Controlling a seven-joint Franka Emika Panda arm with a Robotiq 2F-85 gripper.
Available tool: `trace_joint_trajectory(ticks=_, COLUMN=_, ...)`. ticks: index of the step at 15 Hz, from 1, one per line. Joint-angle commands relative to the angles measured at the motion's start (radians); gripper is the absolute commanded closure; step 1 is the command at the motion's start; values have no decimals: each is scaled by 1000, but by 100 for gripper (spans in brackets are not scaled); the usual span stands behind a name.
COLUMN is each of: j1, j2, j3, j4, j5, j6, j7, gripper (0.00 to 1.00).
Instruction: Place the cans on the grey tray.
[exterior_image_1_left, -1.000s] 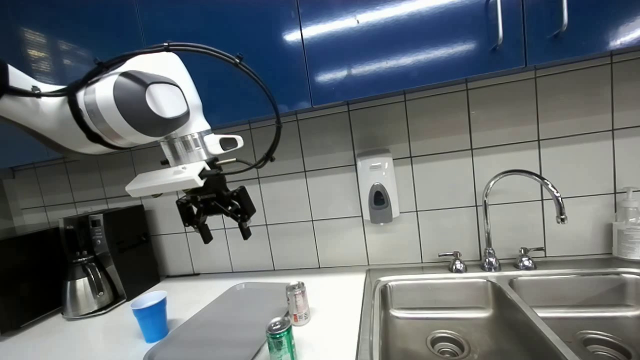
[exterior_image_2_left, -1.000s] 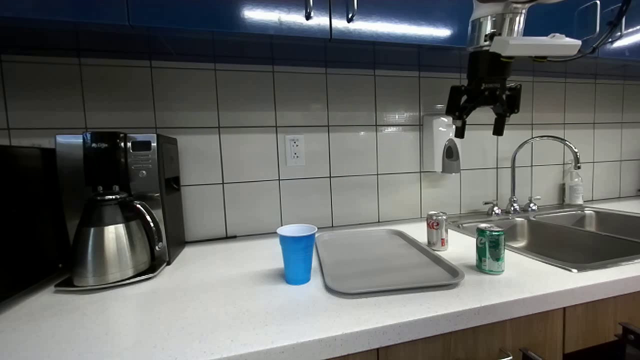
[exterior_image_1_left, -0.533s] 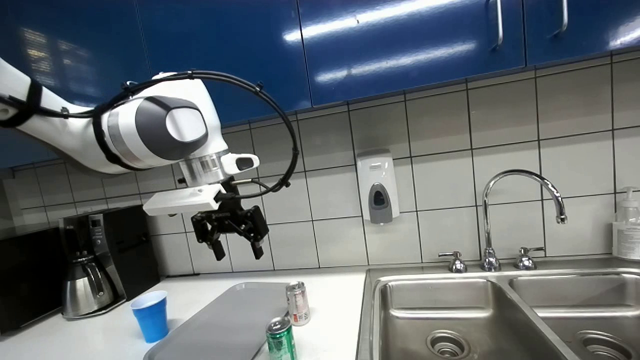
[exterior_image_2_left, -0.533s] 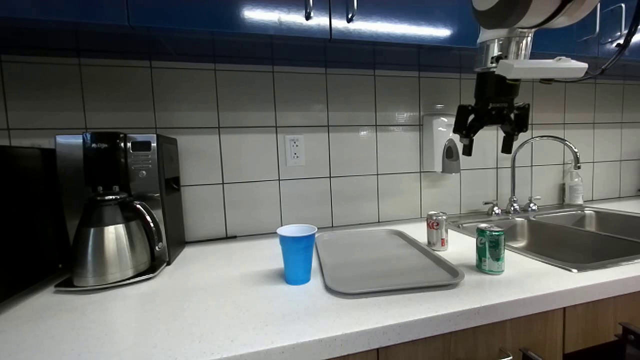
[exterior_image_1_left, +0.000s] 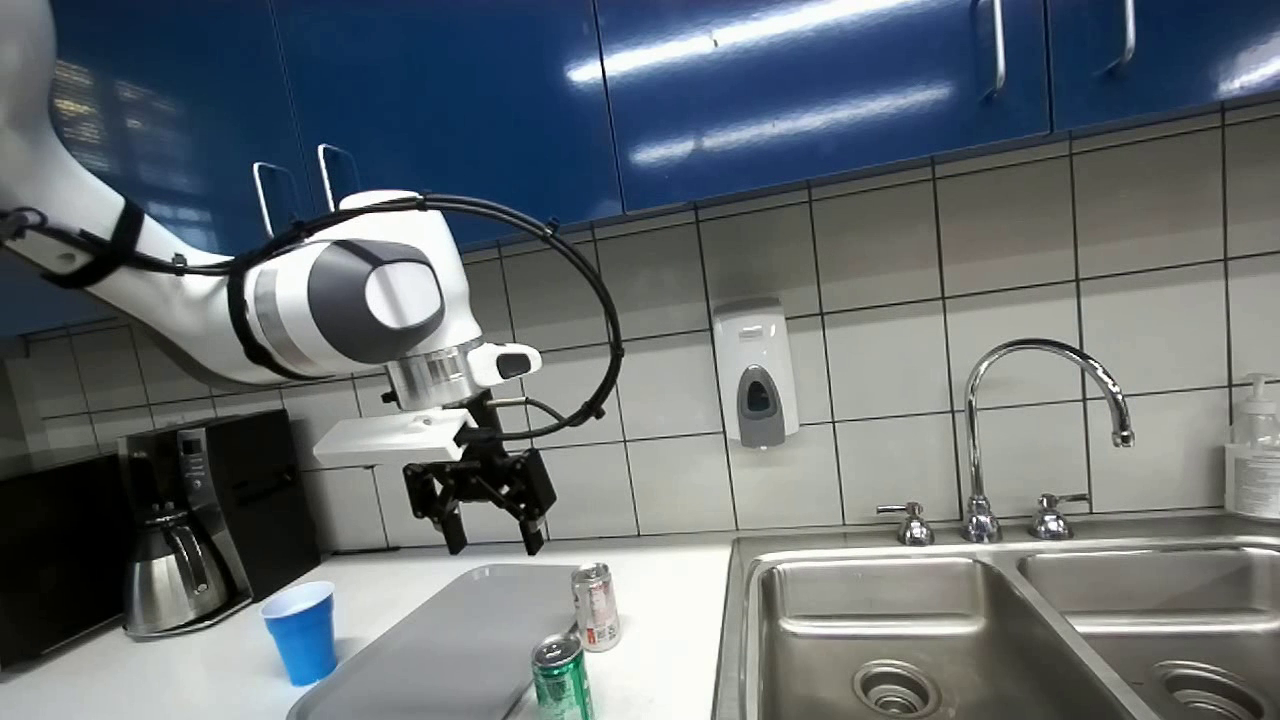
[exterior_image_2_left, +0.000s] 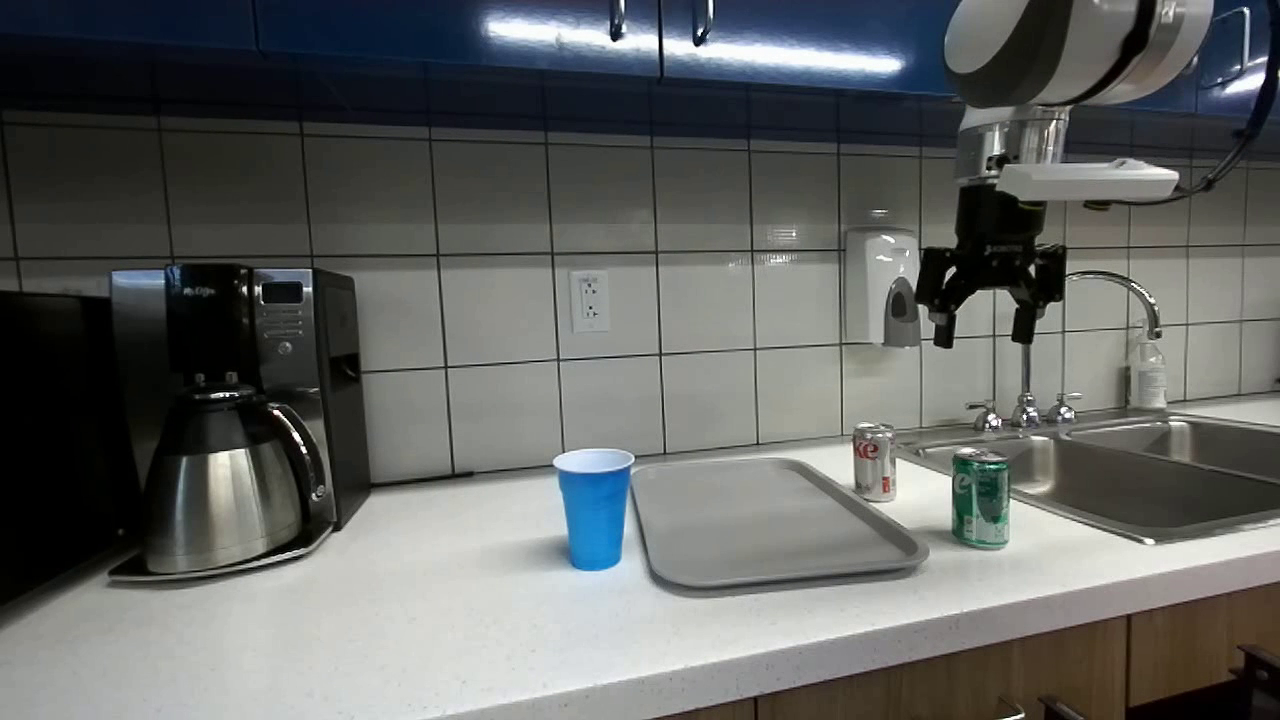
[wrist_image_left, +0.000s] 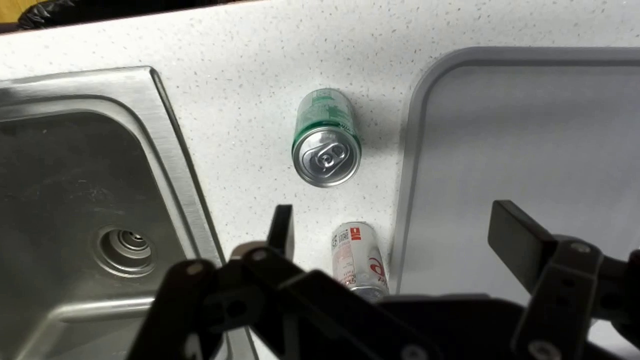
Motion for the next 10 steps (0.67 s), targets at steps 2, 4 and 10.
trace_joint_trajectory(ticks=2, j1=-16, j2=49, j3=-19, j4=-7, j5=-9, j6=56, j7=-65, gripper=0)
trace_joint_trajectory(ticks=4, j1=-17, j2=69, j3=-22, j4=-6, j5=-10, j6=71, j7=-77, gripper=0)
trace_joint_trajectory(ticks=10, j1=-31, j2=124, j3=4, j4=-19, j5=-52, j6=158, j7=-45, gripper=0)
